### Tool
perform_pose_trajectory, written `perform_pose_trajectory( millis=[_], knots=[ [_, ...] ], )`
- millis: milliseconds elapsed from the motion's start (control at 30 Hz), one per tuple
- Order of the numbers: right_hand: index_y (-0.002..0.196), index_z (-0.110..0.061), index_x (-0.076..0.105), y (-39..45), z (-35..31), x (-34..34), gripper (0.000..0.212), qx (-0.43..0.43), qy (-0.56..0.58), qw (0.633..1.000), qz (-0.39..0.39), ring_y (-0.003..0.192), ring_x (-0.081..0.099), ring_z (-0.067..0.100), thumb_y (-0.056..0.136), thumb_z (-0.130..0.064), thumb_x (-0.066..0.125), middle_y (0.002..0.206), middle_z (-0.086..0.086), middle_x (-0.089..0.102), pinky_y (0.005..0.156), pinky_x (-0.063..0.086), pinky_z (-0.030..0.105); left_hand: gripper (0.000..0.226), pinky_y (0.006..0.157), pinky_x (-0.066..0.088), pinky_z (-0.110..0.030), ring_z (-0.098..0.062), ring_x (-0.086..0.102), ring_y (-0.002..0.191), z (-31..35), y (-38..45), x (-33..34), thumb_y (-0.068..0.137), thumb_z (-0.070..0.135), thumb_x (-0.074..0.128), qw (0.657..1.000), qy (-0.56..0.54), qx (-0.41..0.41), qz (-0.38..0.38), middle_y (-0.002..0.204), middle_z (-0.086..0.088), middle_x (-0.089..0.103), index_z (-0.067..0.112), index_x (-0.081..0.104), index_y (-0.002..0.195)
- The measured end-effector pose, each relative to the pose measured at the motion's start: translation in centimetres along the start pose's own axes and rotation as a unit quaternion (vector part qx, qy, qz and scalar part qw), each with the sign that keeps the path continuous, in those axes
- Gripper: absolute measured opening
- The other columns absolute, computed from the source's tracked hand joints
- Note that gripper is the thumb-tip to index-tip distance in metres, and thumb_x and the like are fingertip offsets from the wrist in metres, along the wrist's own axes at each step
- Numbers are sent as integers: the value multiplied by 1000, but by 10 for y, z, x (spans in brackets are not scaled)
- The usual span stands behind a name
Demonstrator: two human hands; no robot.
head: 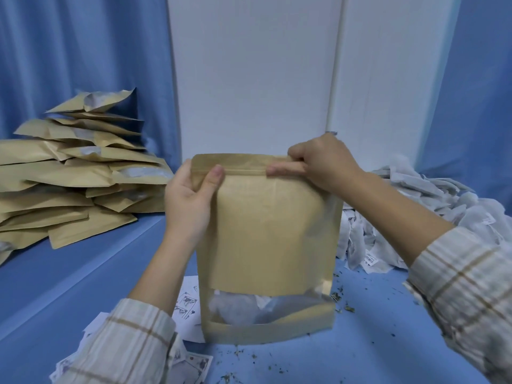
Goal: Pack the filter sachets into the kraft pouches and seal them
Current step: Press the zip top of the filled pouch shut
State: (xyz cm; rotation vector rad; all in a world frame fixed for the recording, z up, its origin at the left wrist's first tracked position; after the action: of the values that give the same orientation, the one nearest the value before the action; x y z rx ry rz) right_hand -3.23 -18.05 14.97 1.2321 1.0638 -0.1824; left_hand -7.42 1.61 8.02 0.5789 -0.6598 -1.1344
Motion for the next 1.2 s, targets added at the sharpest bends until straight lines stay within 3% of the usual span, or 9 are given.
perform_pose_trajectory(
  millis=[200,333,400,500,633,767,900,1033,1200],
  knots=[
    [45,-13,27,-4,40,-2,71,89,-17,994,63,53,39,18,70,-75,48,41,0,32,54,31,31,3,83,48,-22,-7,61,87,-10,2,3,89,24,64,1000,9,-16,3,92,5,68,26,61,90],
    [73,-34,56,-17,63,7,35,130,222,962,90,59,53,1,64,-65,68,68,-13,56,60,42,15,4,79,47,-12,5,63,89,-17,6,-9,91,27,62,999,3,-27,37,91,20,70,30,61,93],
    [94,-36,59,-36,75,29,48,164,390,906,-2,69,60,-5,55,-62,73,90,-14,66,65,48,10,10,92,48,-20,1,62,103,-25,12,-27,91,32,61,995,-25,-49,85,105,17,69,32,59,101],
    [99,-30,68,-77,74,80,40,149,438,865,-197,88,65,1,65,-51,74,97,-12,71,67,47,8,15,102,45,-39,-12,61,111,-41,16,-42,91,35,60,983,-62,-102,140,116,6,65,30,58,106],
    [80,-31,73,-97,76,109,16,180,473,847,-162,82,67,1,74,-45,69,84,-10,73,68,44,7,15,90,52,-31,-10,65,103,-54,15,-40,92,33,61,968,-144,-140,152,108,6,69,25,61,105],
    [86,-20,72,-96,80,121,20,233,503,827,-94,79,69,11,80,-38,67,84,-1,74,65,47,10,34,60,53,-25,-8,69,74,-77,-10,-33,68,41,78,962,-94,-256,-4,89,10,72,26,63,95],
    [99,2,66,-94,71,139,39,305,510,803,-46,78,63,15,87,-36,61,91,14,71,72,48,24,30,54,52,-26,-14,70,72,-102,-63,-31,74,33,76,910,39,-359,-202,82,7,72,21,66,100],
    [94,-3,68,-94,38,165,31,341,573,740,-86,72,67,15,94,-30,53,87,10,73,65,54,24,13,62,48,-30,-17,64,67,-98,-61,-73,82,24,72,925,62,-360,-104,78,-2,68,15,70,91],
    [110,1,64,-83,-27,190,32,336,682,633,-144,79,68,22,94,-23,51,96,15,70,69,56,31,39,61,54,-25,-18,70,77,-76,-63,-136,78,46,62,913,-63,-402,-26,94,-3,74,18,74,102]
  ],
)
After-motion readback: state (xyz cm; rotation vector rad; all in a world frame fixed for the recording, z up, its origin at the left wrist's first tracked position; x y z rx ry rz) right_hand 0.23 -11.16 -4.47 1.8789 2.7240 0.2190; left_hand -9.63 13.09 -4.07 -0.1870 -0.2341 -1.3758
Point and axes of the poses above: each hand's wrist, its own y-axis towards the middle knuckle, its own x-axis out of the palm, z = x × y, the point moved 7 cm from there along y, towards the middle knuckle
